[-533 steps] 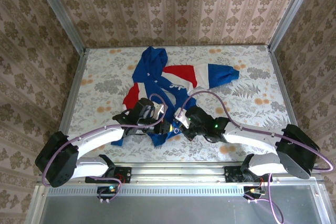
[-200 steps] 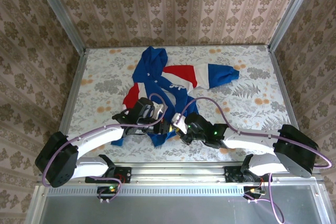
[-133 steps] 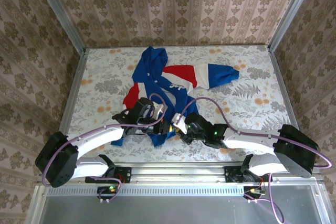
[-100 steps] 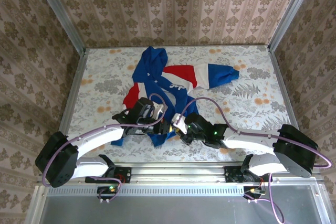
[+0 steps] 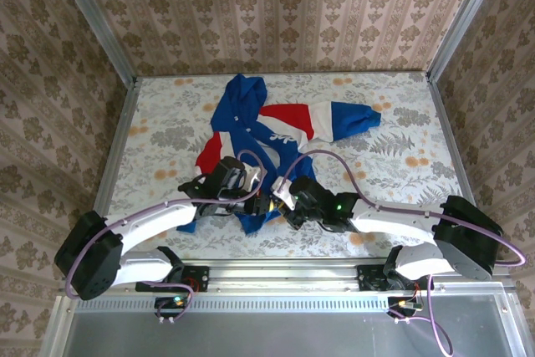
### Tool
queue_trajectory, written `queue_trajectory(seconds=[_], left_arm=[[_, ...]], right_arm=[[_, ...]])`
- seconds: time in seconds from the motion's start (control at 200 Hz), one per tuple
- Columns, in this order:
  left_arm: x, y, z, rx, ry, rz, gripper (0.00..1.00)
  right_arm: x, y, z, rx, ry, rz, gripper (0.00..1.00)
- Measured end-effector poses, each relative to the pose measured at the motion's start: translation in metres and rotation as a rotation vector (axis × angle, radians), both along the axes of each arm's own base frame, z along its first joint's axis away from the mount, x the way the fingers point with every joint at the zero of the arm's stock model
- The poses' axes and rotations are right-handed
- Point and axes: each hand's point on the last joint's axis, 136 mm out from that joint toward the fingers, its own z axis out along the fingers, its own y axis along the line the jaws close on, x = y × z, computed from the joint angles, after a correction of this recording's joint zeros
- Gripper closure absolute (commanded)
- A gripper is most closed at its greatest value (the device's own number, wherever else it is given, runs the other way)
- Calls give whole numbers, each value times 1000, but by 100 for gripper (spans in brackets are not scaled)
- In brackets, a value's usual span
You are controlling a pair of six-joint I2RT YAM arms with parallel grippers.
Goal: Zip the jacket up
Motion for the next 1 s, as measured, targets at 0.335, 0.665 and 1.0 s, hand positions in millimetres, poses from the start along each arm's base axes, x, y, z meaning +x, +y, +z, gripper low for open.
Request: queue_trajectory(seconds=[0.335, 0.665, 1.0], left_arm=[[-1, 2, 10, -27, -57, 1, 100], [-7, 1, 6, 6, -100, -29, 100], [-10, 3, 3, 26, -127, -40, 97]], right_arm=[[7, -3, 7, 25, 53, -55, 100], [0, -1, 6, 30, 98, -29, 100], [0, -2, 1, 36, 135, -24, 100]])
